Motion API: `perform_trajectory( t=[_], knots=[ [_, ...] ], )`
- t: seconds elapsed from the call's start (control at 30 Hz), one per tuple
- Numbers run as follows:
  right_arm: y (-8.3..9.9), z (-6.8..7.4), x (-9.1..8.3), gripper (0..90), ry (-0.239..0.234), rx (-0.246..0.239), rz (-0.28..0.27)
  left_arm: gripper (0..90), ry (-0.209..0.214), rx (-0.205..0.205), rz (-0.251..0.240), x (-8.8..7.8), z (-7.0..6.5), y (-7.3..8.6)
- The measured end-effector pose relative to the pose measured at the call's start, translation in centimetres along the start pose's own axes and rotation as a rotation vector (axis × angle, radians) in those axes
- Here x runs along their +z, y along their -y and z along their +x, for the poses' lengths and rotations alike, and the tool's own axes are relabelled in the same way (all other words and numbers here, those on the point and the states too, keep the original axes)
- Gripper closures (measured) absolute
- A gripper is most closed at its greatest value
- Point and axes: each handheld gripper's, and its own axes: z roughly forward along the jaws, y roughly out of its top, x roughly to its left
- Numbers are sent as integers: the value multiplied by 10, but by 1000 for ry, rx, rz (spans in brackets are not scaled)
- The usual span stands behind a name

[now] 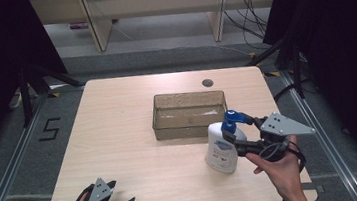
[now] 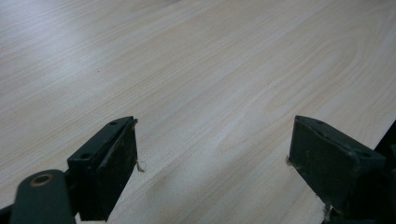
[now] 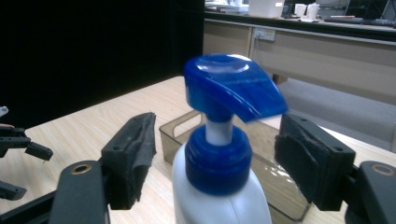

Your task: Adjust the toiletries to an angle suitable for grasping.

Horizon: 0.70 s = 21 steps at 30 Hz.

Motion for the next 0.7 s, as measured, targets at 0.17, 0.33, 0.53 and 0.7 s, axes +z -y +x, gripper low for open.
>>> perform_trajectory(
  t=[0.17,0.33,0.53,0.7],
  knots=[
    [-2,1,7,332,-11,8,-15,148,4,1,3,-1,0,0],
    [-3,0,9,388,-10,10,-21,148,8,-10,-7,1,-1,0],
    [-1,1,11,484,-22,22,-13,148,1,5,10,1,0,0],
    [1,-2,13,534,-32,26,-23,148,0,9,12,0,0,0]
  ],
)
